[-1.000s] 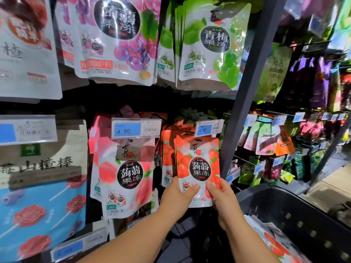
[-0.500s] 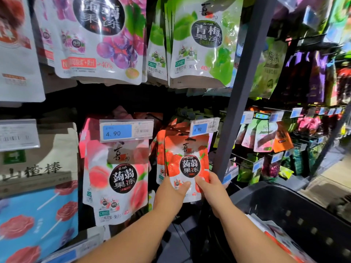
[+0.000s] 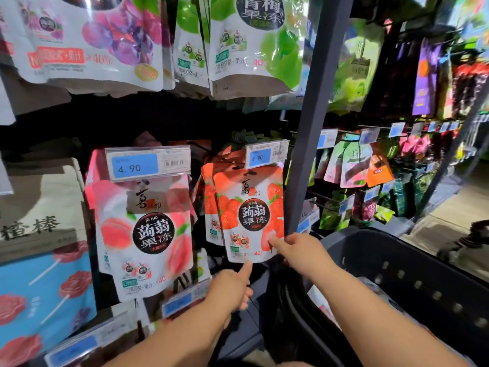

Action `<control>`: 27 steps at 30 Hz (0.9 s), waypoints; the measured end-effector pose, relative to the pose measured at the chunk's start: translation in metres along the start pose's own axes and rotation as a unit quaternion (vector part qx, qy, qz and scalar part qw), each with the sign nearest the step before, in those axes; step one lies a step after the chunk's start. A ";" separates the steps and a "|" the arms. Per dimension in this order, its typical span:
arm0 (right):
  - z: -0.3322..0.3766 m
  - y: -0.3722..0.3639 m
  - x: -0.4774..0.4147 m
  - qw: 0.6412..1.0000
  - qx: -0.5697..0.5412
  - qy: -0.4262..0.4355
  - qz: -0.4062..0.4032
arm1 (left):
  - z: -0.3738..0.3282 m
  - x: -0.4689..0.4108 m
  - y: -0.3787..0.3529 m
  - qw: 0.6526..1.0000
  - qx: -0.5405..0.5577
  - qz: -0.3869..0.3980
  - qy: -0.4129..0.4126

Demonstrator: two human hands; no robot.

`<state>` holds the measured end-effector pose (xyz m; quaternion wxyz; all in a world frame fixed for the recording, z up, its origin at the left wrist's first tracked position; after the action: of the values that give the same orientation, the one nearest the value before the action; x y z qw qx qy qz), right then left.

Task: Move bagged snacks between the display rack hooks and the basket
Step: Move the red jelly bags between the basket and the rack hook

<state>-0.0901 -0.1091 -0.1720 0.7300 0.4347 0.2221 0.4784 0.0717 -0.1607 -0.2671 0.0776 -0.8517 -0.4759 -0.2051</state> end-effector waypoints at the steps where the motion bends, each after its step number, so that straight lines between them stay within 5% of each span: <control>1: -0.005 0.004 0.002 1.000 0.015 0.002 -0.005 | 0.000 0.005 -0.007 1.000 0.015 0.015 0.006; 5: -0.035 0.021 0.020 0.999 0.018 0.003 0.026 | -0.014 0.018 -0.033 0.989 -0.126 0.060 -0.051; 8: -0.084 0.033 0.033 0.998 -0.001 -0.023 0.051 | -0.042 0.034 -0.049 0.938 -0.304 0.025 -0.167; 14: -0.196 0.046 0.069 0.988 0.041 -0.139 0.061 | -0.066 0.059 -0.109 0.872 -0.335 0.082 -0.347; 17: -0.233 0.038 0.082 0.979 0.030 -0.192 0.054 | -0.058 0.059 -0.138 0.830 -0.393 0.127 -0.374; 20: -0.252 0.031 0.086 0.974 0.056 -0.209 0.067 | -0.050 0.057 -0.154 0.749 -0.522 0.087 -0.399; 27: -0.275 0.031 0.088 0.969 -0.032 -0.238 0.052 | -0.043 0.059 -0.165 0.719 -0.553 0.086 -0.412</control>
<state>-0.2703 0.0900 -0.2815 0.7493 0.5234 0.0039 0.4056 -0.0515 -0.0407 -0.2135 -0.5937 -0.7808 -0.1871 -0.0531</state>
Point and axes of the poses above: each hand's wrist, its own x-axis away from the middle knuckle, its own y-axis out of the back of the hand, z = x × y, the point moved 7 cm from there along -x, towards the middle knuckle, and after that the axes turned 7 degrees about z, right-handed, at the moved point
